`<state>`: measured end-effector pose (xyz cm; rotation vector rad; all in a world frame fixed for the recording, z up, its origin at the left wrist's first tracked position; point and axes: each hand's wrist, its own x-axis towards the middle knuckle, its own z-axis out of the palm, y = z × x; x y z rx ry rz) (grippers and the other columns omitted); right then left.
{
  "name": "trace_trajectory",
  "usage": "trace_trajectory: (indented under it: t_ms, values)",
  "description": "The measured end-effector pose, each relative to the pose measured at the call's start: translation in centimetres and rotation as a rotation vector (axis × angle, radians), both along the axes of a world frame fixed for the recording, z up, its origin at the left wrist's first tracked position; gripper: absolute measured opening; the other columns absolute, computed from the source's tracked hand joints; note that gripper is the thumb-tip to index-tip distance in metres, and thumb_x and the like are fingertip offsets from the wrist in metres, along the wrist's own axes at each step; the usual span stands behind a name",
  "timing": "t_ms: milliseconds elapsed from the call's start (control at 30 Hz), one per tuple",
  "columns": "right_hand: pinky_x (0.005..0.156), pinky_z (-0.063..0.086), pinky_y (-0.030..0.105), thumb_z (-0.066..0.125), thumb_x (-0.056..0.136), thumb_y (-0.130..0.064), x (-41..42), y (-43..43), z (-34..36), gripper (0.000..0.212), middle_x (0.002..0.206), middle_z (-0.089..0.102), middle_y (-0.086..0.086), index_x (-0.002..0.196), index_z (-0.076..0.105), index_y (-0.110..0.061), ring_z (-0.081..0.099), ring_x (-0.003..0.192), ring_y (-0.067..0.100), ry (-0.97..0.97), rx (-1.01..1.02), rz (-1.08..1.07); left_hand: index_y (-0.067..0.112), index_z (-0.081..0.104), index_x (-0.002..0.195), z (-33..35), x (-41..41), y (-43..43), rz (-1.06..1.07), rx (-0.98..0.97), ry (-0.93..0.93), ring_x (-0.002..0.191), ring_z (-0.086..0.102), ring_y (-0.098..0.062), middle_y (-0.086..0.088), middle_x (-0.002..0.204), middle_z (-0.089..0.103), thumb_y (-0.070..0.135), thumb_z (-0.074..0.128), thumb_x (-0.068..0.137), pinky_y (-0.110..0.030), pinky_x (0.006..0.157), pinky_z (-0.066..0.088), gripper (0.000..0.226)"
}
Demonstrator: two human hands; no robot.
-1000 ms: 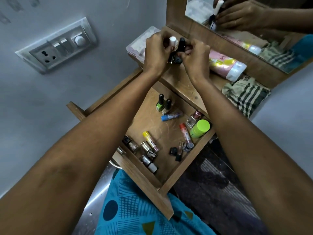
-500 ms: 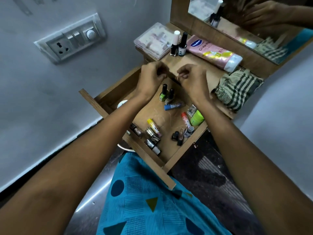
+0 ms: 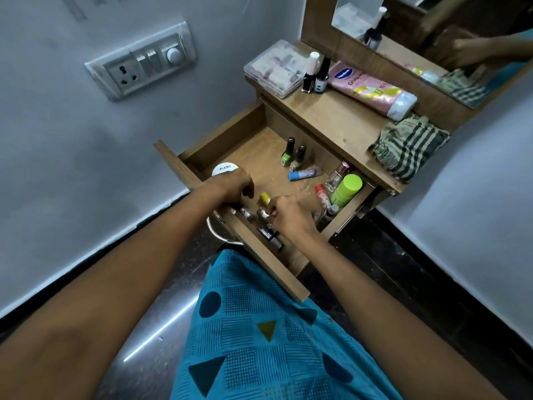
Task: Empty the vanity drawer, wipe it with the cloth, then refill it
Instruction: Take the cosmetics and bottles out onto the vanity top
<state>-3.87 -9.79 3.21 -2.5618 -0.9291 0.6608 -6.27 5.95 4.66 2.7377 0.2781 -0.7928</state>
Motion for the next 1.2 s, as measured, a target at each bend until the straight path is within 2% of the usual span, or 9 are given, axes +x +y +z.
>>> trace_trajectory:
  t_ms: [133, 367, 500, 700, 867, 1000, 1067, 1133, 1200]
  values:
    - [0.082, 0.052, 0.042, 0.047, 0.090, -0.007, -0.9, 0.2, -0.2, 0.020, 0.106, 0.063, 0.017, 0.105, 0.060, -0.005, 0.061, 0.098, 0.035, -0.090, -0.075, 0.010, 0.014, 0.062, 0.112, -0.7, 0.5, 0.2, -0.028, 0.054, 0.061, 0.112, 0.053, -0.027, -0.008, 0.125, 0.053, 0.010, 0.063, 0.082, -0.034, 0.099, 0.042, 0.030]
    - [0.089, 0.041, 0.038, 0.034, 0.095, -0.003, -1.6, 0.6, -0.5, 0.028, 0.121, 0.053, 0.015, 0.118, 0.050, -0.006, 0.051, 0.113, 0.031, -0.114, -0.202, -0.016, 0.013, 0.064, 0.109, -0.9, 0.8, 0.4, -0.062, 0.124, 0.097, 0.110, 0.054, -0.034, -0.013, 0.125, 0.053, 0.006, 0.060, 0.083, -0.032, 0.086, 0.043, 0.027]
    - [0.090, 0.038, 0.037, 0.035, 0.096, -0.005, -1.6, 0.8, -0.6, 0.027, 0.122, 0.053, 0.013, 0.118, 0.050, -0.008, 0.050, 0.114, 0.030, -0.090, -0.211, -0.051, 0.015, 0.062, 0.112, -0.8, 0.9, 0.5, -0.126, 0.139, 0.129, 0.117, 0.050, -0.032, -0.009, 0.128, 0.051, 0.009, 0.057, 0.086, -0.037, 0.092, 0.043, 0.028]
    - [0.087, 0.039, 0.036, 0.042, 0.092, -0.006, -1.6, 0.6, -0.8, 0.025, 0.118, 0.055, 0.012, 0.116, 0.049, -0.011, 0.053, 0.111, 0.030, -0.079, -0.186, -0.087, 0.011, 0.062, 0.113, -0.5, 1.2, 0.5, -0.273, 0.129, 0.169, 0.112, 0.053, -0.033, -0.012, 0.125, 0.054, 0.011, 0.057, 0.085, -0.039, 0.092, 0.045, 0.028]
    - [0.084, 0.042, 0.040, 0.050, 0.089, -0.014, -1.7, 0.5, -1.0, 0.024, 0.111, 0.058, 0.014, 0.113, 0.051, -0.009, 0.056, 0.105, 0.032, -0.050, -0.134, -0.124, 0.013, 0.064, 0.111, -0.5, 1.5, 1.2, -0.390, 0.083, 0.162, 0.110, 0.055, -0.022, -0.006, 0.116, 0.063, 0.018, 0.057, 0.086, -0.033, 0.095, 0.043, 0.027]
    - [0.081, 0.053, 0.041, 0.059, 0.085, -0.013, -1.4, 0.6, -0.6, 0.024, 0.111, 0.058, 0.014, 0.107, 0.057, -0.005, 0.062, 0.096, 0.033, -0.039, -0.025, -0.188, 0.017, 0.064, 0.108, -0.1, 1.4, 1.8, -0.345, 0.000, 0.114, 0.089, 0.054, -0.012, -0.001, 0.105, 0.065, 0.020, 0.063, 0.082, -0.024, 0.081, 0.040, 0.026]
    - [0.076, 0.054, 0.033, 0.063, 0.084, -0.015, -1.0, 0.7, -0.3, 0.023, 0.116, 0.053, 0.010, 0.105, 0.059, -0.007, 0.063, 0.092, 0.029, -0.028, 0.042, -0.216, 0.015, 0.064, 0.107, 0.2, 1.4, 1.8, -0.300, -0.078, 0.067, 0.090, 0.057, -0.014, -0.003, 0.105, 0.065, 0.018, 0.064, 0.082, -0.024, 0.079, 0.044, 0.025]
    - [0.064, 0.049, 0.021, 0.065, 0.083, -0.016, -0.4, 0.5, 0.3, 0.022, 0.116, 0.051, 0.007, 0.104, 0.060, -0.009, 0.062, 0.087, 0.023, -0.010, 0.094, -0.234, 0.013, 0.063, 0.109, 0.9, 1.3, 1.7, -0.231, -0.158, -0.001, 0.090, 0.056, -0.011, -0.004, 0.108, 0.065, 0.016, 0.064, 0.083, -0.023, 0.079, 0.046, 0.026]
    - [0.062, 0.050, 0.021, 0.066, 0.082, -0.018, 0.2, 0.4, 1.1, 0.026, 0.114, 0.055, 0.008, 0.105, 0.061, -0.008, 0.062, 0.083, 0.020, 0.017, 0.134, -0.245, 0.009, 0.062, 0.112, 2.1, 1.3, 1.5, -0.158, -0.241, -0.097, 0.090, 0.056, -0.008, -0.004, 0.110, 0.065, 0.012, 0.065, 0.083, -0.017, 0.078, 0.043, 0.029]
